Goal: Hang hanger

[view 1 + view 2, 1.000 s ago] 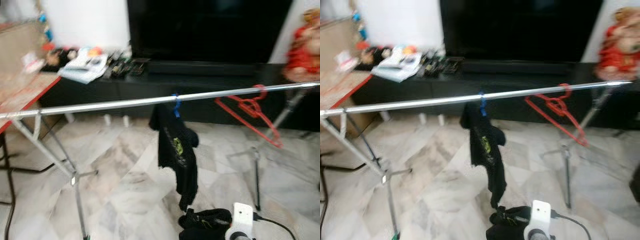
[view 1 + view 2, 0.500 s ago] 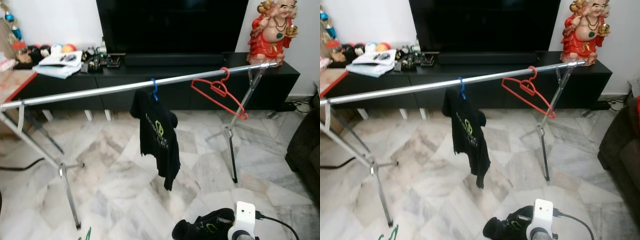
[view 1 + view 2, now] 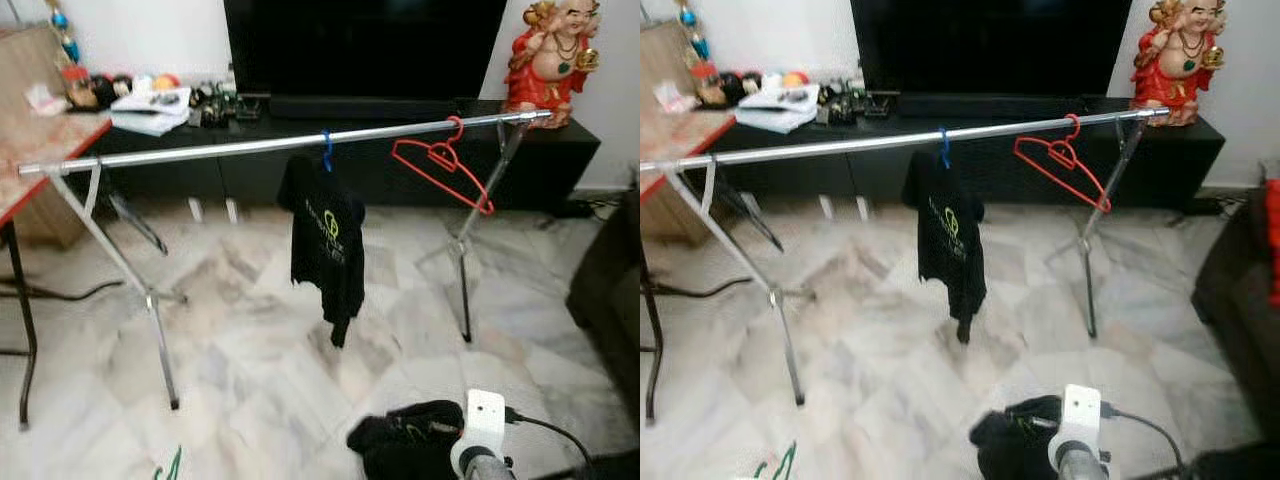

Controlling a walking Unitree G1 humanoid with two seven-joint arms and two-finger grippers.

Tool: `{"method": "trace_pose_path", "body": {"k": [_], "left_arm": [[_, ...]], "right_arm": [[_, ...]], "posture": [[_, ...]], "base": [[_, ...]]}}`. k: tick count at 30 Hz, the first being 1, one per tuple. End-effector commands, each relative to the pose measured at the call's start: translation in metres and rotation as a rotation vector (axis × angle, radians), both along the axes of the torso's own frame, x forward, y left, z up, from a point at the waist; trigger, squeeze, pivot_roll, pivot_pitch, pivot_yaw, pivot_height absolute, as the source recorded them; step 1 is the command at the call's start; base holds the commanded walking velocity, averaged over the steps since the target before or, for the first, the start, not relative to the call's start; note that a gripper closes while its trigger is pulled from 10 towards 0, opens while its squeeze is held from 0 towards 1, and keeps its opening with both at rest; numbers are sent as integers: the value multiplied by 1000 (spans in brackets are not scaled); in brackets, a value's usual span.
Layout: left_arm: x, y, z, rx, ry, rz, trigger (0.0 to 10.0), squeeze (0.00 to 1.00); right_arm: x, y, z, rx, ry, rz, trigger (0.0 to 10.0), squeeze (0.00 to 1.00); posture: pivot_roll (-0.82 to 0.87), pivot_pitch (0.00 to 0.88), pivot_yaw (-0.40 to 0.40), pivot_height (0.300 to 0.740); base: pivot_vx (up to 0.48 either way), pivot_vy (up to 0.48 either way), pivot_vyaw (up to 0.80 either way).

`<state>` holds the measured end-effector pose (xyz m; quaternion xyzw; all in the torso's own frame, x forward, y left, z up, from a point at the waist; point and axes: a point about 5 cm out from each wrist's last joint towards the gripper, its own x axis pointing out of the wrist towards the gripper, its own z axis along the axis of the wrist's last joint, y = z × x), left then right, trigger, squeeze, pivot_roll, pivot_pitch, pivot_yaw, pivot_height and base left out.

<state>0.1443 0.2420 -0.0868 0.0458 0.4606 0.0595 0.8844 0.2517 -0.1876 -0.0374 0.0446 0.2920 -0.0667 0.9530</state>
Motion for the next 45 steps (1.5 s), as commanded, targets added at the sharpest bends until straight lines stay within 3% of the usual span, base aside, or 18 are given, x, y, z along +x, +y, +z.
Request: {"method": "trace_pose_path", "body": {"k": [1, 5, 10, 12, 15, 16, 20, 21, 22, 24, 25, 28, 33, 34, 36, 38, 45], "left_arm": [[-1, 1, 0, 5, 1, -11, 10000, 0], [10, 1, 5, 17, -41, -36, 10000, 0], [38, 7, 23, 40, -175, -96, 10000, 0], [61, 10, 42, 63, -305, -150, 10000, 0], [77, 11, 57, 79, -390, -200, 10000, 0], [88, 10, 69, 79, -453, -254, 10000, 0], [103, 5, 91, 33, -506, -406, 10000, 0], [106, 3, 96, 10, -505, -450, 10000, 0], [111, -3, 106, -46, -475, -579, 10000, 0], [112, -8, 115, -88, -440, -681, 10000, 0], [113, -11, 125, -116, -389, -804, 10000, 0], [113, -18, 142, -146, -270, -1004, 10000, 0], [114, -29, 164, -185, -211, -1138, 10000, 0], [115, -40, 176, -218, -192, -1210, 10000, 0], [114, -49, 183, -262, -187, -1243, 10000, 0], [112, -59, 191, -314, -176, -1284, 10000, 0], [110, -76, 197, -363, -159, -1320, 10000, 0]], "right_arm": [[9, 0, 8, -13, -44, 19, 10000, 0], [16, 3, 13, -17, -66, 39, 10000, 0], [29, 8, 24, -86, -95, 131, 10000, 0], [40, 12, 34, -113, -135, 183, 10000, 0], [46, 13, 40, -151, -142, 210, 10000, 0], [51, 12, 44, -193, -137, 230, 10000, 0], [59, 12, 50, -242, -121, 265, 10000, 0], [61, 12, 51, -254, -112, 275, 10000, 0], [64, 14, 55, -287, -101, 314, 10000, 0], [68, 17, 57, -308, -99, 346, 10000, 0], [72, 21, 61, -323, -101, 385, 10000, 0], [80, 29, 70, -388, -112, 463, 10000, 0], [90, 32, 83, -392, -139, 451, 10000, 0], [97, 33, 92, -390, -161, 442, 10000, 0], [101, 34, 98, -384, -179, 438, 10000, 0], [108, 39, 109, -320, -210, 408, 10000, 0], [127, 59, 143, -181, -274, 354, 10000, 0]], "posture": [[45, 44, 10, 740], [46, 44, 12, 740], [49, 48, 12, 740], [53, 50, 11, 740], [53, 51, 12, 740], [53, 53, 12, 740], [52, 56, 11, 740], [56, 59, 9, 740], [60, 61, 8, 740], [64, 63, 9, 740], [62, 65, 11, 740], [59, 64, 12, 740], [55, 66, 12, 740], [51, 66, 12, 740], [51, 67, 12, 740], [49, 68, 12, 740], [38, 74, 12, 740]], "base": [[-307, 0, 0], [-137, 0, 0], [0, 0, 0], [0, 0, 0], [0, 0, 0], [0, 0, 0], [0, 0, 0], [0, 0, 0], [0, 0, 0], [0, 0, 0], [0, 0, 0], [0, 0, 0], [0, 0, 0], [0, 0, 0], [0, 0, 0], [0, 0, 0], [0, 0, 0]]}}
